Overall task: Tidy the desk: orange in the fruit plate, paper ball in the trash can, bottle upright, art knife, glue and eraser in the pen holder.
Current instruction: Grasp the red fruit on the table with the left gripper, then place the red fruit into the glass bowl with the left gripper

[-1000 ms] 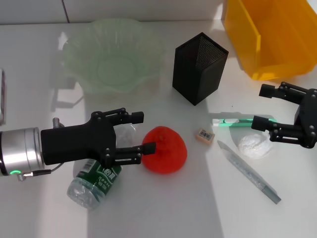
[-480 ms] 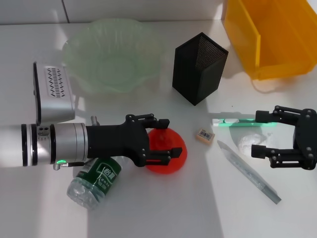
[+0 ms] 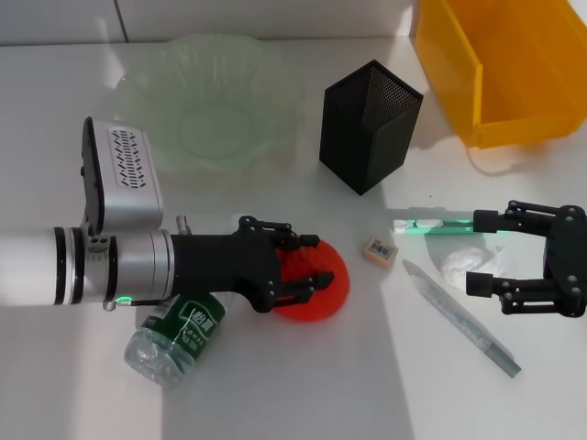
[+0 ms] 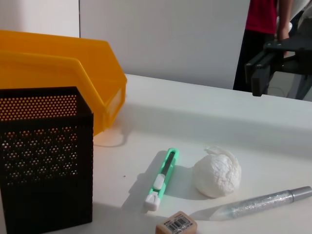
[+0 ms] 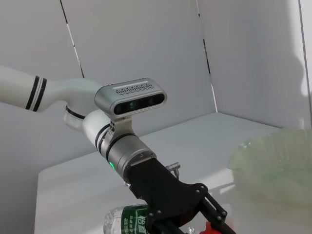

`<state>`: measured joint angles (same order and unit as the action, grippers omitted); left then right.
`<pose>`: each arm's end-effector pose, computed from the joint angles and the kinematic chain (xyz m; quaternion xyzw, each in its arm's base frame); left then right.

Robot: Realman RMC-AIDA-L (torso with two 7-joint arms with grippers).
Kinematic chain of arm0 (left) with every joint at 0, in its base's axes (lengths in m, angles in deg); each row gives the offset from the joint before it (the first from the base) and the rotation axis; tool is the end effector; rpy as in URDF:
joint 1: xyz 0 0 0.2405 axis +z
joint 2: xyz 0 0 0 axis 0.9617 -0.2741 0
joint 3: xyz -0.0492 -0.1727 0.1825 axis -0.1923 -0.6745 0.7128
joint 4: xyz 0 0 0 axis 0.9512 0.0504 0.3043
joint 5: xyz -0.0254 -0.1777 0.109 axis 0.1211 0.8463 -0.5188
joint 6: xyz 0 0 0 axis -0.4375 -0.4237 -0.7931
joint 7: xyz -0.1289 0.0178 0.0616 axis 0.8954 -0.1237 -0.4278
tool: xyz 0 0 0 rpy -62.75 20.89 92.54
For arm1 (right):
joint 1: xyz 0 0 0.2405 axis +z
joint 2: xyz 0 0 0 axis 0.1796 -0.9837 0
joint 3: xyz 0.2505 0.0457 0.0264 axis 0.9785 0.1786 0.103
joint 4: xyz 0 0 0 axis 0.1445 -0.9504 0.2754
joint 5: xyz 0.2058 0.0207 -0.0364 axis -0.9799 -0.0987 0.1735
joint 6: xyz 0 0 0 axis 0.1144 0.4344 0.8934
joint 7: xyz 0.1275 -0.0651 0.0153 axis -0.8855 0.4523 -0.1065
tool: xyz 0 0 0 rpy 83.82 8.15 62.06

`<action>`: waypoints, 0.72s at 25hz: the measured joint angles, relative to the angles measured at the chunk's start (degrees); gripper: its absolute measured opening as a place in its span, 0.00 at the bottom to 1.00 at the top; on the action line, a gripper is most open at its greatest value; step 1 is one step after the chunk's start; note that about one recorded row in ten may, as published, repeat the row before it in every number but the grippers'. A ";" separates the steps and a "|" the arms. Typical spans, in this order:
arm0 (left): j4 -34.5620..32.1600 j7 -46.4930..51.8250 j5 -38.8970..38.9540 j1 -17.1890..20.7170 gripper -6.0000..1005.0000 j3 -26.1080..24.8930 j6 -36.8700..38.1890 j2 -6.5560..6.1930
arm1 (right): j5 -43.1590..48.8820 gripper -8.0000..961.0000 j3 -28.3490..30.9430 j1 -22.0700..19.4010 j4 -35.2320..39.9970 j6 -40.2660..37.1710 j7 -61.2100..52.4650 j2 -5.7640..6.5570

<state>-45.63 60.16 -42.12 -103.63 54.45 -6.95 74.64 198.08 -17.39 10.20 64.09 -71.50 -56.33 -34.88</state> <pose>-0.2418 0.3127 -0.0899 -0.9746 -0.1074 -0.1767 0.0855 0.2871 0.2641 0.0403 -0.9443 0.1666 0.2657 0.1002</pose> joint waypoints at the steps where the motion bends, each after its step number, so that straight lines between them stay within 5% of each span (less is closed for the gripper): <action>1: -0.11 0.63 0.48 0.01 0.64 0.12 -0.26 0.00 | 0.00 0.87 0.08 0.00 0.00 -0.01 -0.01 -0.01; 10: -4.31 4.28 1.26 0.97 0.35 0.61 0.71 -0.10 | 0.00 0.87 0.42 -0.30 0.00 -0.09 -0.06 -0.04; 18: -22.08 8.49 1.66 7.56 0.22 -3.01 2.40 -0.31 | -0.02 0.87 0.37 -0.40 0.00 -0.26 -0.16 -0.04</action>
<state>-67.71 68.65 -40.46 -96.07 51.44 -4.56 74.32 198.05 -17.02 9.80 64.10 -71.76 -56.50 -34.92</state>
